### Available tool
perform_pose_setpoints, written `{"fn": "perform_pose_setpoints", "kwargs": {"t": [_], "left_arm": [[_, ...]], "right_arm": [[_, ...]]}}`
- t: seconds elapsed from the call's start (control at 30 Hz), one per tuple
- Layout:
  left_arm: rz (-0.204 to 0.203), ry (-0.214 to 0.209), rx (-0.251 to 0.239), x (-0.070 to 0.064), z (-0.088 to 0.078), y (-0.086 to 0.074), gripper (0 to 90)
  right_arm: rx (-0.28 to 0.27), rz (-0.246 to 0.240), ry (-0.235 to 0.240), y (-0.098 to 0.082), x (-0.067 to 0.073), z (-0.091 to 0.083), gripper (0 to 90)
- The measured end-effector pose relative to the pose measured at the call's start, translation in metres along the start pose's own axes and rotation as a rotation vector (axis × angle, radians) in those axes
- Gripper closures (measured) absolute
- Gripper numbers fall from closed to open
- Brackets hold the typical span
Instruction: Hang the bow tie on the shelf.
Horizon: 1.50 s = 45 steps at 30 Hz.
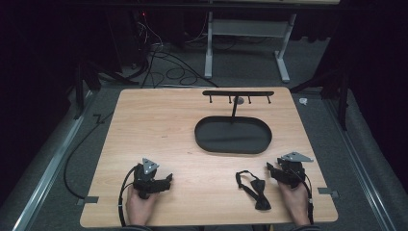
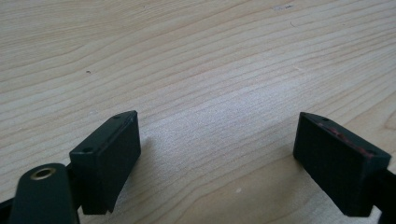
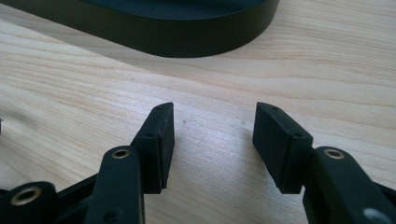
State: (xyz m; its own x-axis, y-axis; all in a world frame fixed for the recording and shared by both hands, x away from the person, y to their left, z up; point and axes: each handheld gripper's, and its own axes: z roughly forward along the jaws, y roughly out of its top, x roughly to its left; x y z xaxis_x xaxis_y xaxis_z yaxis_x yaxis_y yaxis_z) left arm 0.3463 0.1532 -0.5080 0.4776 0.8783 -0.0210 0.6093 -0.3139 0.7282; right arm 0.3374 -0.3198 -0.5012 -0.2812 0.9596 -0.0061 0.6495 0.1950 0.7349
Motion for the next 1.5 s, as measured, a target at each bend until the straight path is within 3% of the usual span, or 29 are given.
{"fn": "perform_pose_setpoints", "kwargs": {"t": [0.17, 0.53, 0.77, 0.87, 1.17, 1.5], "left_arm": [[0.001, 0.001, 0.001, 0.000, 0.000, 0.000, 15.3], [0.000, 0.001, 0.001, 0.000, 0.000, 0.000, 15.3], [0.000, 0.001, 0.001, 0.000, 0.000, 0.000, 15.3], [0.000, 0.001, 0.001, 0.000, 0.000, 0.000, 15.3], [0.000, 0.001, 0.001, 0.000, 0.000, 0.000, 15.3], [0.000, 0.001, 0.001, 0.000, 0.000, 0.000, 15.3]], "right_arm": [[-0.005, 0.015, -0.010, 0.000, -0.001, 0.000, 55.3], [-0.006, 0.008, 0.020, 0.001, -0.003, 0.000, 51.3], [-0.035, 0.004, 0.074, 0.004, 0.002, -0.012, 54.7], [-0.054, -0.005, 0.129, 0.007, 0.006, -0.019, 55.5], [-0.057, -0.018, 0.196, 0.009, 0.016, -0.027, 55.8], [-0.043, -0.075, 0.262, 0.013, 0.040, -0.030, 55.4]]}}
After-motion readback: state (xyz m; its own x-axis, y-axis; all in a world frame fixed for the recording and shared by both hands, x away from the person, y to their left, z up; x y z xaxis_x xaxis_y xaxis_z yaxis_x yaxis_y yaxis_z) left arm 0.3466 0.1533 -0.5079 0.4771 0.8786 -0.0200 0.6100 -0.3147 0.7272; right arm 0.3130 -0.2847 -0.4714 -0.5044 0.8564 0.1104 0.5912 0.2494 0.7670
